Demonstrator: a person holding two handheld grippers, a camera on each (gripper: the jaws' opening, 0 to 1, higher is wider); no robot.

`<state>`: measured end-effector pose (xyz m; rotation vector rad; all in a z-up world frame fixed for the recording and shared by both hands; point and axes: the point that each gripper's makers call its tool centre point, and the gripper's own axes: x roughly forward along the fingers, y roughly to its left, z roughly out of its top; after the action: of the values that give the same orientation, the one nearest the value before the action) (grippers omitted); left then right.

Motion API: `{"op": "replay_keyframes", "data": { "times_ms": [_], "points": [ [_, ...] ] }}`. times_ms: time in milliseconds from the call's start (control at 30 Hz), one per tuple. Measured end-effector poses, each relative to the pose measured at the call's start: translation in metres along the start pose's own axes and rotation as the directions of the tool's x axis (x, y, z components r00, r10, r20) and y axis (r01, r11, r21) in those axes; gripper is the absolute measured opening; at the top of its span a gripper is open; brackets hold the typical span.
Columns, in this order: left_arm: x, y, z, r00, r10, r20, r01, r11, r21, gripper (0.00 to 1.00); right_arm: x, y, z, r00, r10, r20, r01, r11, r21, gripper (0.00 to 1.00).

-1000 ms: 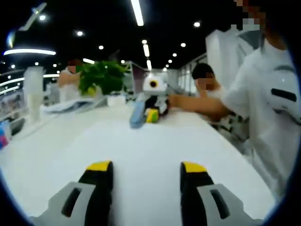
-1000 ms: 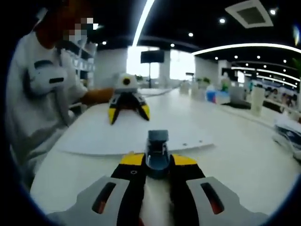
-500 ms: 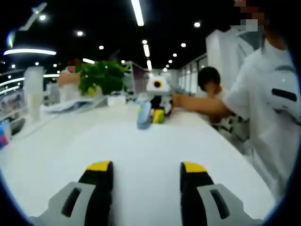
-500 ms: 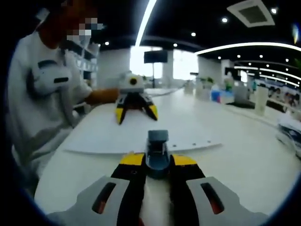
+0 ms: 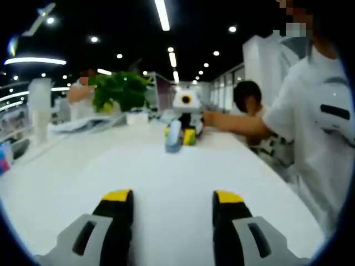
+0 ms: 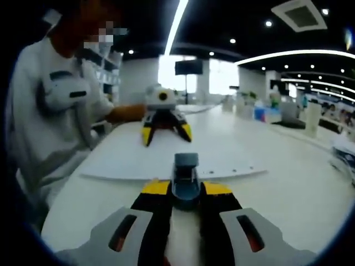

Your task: Pick up the paper insert the paper into the punch align the paper edges press the punch to punch holes

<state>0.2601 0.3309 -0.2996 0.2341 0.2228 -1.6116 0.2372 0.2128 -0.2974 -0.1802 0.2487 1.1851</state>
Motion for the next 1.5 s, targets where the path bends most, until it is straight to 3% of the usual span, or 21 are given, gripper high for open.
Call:
{"op": "replay_keyframes", "data": {
  "times_ms": [500, 633, 800, 1000, 1367, 1500],
  "points": [
    [0.0, 0.0, 0.0, 1.0, 0.001, 0.007, -0.001, 1.0, 0.001, 0.58, -0.001, -0.002, 0.0, 0.999, -0.042, -0.016, 0.043, 0.999, 0.032, 0.31],
    [0.0, 0.0, 0.0, 1.0, 0.001, 0.007, -0.001, 1.0, 0.001, 0.58, -0.009, 0.006, -0.002, 0.998, -0.055, -0.013, 0.055, 0.998, 0.042, 0.3],
    [-0.001, 0.001, 0.001, 1.0, 0.001, 0.007, -0.001, 1.0, 0.001, 0.58, -0.017, 0.002, -0.006, 0.993, -0.112, -0.027, 0.113, 0.992, 0.052, 0.25],
    [-0.001, 0.002, 0.001, 1.0, 0.002, 0.009, -0.002, 1.0, 0.001, 0.58, -0.018, -0.002, -0.007, 0.991, -0.13, -0.028, 0.131, 0.991, 0.038, 0.21],
    [-0.001, 0.004, 0.002, 1.0, 0.002, 0.01, -0.002, 1.0, 0.001, 0.58, -0.017, -0.005, -0.005, 0.99, -0.135, -0.029, 0.137, 0.989, 0.051, 0.23],
    [-0.001, 0.004, 0.003, 1.0, 0.002, 0.01, -0.002, 1.0, 0.002, 0.58, -0.021, -0.005, 0.003, 0.988, -0.157, -0.001, 0.157, 0.985, 0.068, 0.24]
  ]
}}
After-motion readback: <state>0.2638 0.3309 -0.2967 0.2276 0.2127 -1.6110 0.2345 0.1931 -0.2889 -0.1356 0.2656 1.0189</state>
